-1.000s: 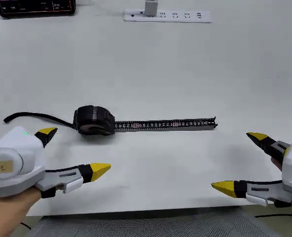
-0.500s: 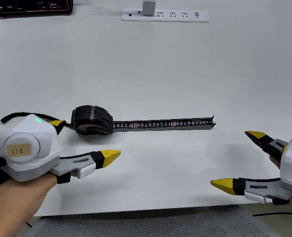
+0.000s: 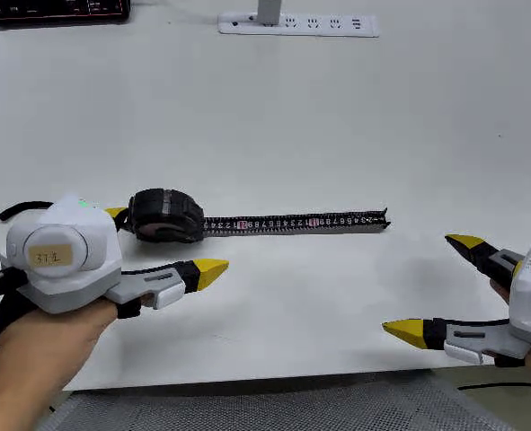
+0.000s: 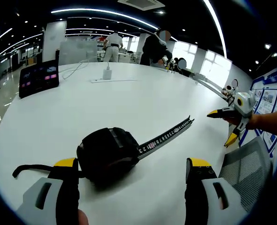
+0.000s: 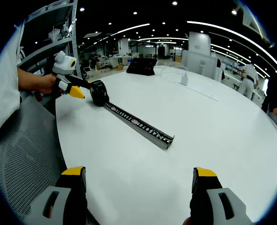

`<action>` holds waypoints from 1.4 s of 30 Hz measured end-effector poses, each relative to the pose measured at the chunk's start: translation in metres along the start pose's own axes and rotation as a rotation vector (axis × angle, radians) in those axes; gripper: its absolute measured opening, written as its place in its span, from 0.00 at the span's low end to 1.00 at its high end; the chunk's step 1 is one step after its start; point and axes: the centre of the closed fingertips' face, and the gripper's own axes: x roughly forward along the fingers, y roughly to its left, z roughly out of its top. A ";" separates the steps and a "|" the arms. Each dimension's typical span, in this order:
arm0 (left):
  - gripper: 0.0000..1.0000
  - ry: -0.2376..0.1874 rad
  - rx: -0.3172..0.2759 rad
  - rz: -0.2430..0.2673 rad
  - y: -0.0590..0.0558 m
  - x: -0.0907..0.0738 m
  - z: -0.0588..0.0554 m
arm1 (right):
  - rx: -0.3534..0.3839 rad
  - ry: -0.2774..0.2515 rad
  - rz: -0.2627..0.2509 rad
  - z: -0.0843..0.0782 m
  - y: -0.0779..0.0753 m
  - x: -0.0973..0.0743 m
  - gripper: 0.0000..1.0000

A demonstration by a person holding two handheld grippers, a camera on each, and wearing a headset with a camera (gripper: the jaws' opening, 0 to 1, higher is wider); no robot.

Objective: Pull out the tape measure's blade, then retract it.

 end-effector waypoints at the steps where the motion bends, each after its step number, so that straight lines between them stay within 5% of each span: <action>1: 0.92 -0.001 -0.001 0.001 0.000 0.000 0.000 | -0.001 0.000 0.000 0.000 0.000 0.000 0.93; 20: 0.93 -0.003 -0.007 0.068 0.001 0.008 0.000 | -0.018 0.004 -0.002 0.003 -0.006 0.003 0.91; 42: 0.79 -0.096 -0.112 0.240 0.020 0.018 0.007 | -0.086 0.015 0.036 0.017 -0.030 0.017 0.80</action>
